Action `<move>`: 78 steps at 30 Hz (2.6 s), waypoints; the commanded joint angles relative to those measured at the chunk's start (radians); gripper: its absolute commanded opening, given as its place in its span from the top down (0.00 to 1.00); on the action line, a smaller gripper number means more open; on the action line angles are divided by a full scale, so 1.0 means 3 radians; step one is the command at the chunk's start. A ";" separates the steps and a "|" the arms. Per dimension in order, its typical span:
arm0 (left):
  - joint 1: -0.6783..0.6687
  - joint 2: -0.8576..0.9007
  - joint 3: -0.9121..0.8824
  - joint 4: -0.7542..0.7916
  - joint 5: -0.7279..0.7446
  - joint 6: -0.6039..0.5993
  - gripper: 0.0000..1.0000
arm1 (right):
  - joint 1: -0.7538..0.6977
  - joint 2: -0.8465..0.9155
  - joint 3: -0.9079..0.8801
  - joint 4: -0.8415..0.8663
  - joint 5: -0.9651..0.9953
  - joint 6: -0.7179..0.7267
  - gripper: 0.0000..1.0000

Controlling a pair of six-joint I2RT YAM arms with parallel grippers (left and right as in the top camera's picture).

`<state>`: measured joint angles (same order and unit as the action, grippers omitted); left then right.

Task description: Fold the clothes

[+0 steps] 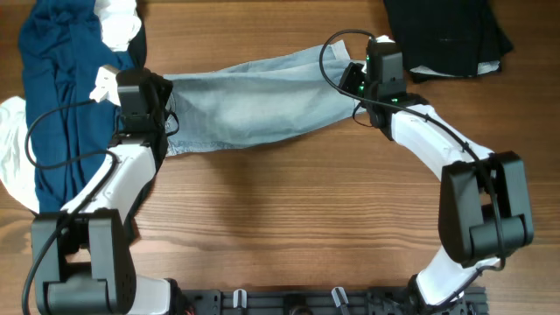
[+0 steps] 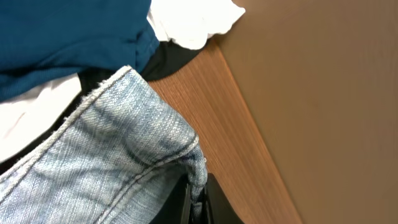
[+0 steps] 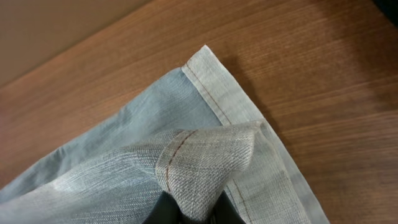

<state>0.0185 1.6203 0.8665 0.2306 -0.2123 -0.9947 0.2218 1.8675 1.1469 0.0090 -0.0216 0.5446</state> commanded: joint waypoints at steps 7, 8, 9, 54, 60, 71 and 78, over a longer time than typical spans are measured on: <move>0.0006 0.0079 -0.0001 0.0086 -0.0345 0.0078 0.00 | -0.0018 0.0235 0.0065 0.0640 0.0111 -0.0061 0.00; 0.0006 0.0079 -0.0001 0.0094 -0.0345 0.0078 0.00 | -0.0018 0.0235 0.0065 0.0668 0.0112 -0.0075 0.00; 0.0006 0.0079 -0.0001 0.0098 -0.0343 0.0078 0.00 | -0.0018 0.0235 0.0065 0.0684 0.0112 -0.0083 0.00; -0.0467 0.0716 0.0532 -0.1893 0.0903 0.1077 0.96 | 0.1022 0.0604 0.0104 -0.0394 -0.0704 -0.2200 0.21; -0.0460 0.0729 0.0532 -0.1895 0.0739 0.1003 0.96 | 0.0738 0.0657 0.0104 -0.0437 -0.0525 -0.1957 0.22; -0.0460 0.0729 0.0532 -0.1896 0.0699 0.1007 0.96 | -0.0065 0.0657 0.0104 -0.0559 -0.0376 -0.1968 0.21; -0.0460 0.0726 0.0532 -0.1956 0.0498 0.1021 0.91 | -0.0177 0.0657 0.0104 -0.0622 -0.0376 -0.1892 0.20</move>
<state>-0.1230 1.8210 1.0153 -0.3347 0.0158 -0.6861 0.1856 2.0281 1.1881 -0.1463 -0.2199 -0.0639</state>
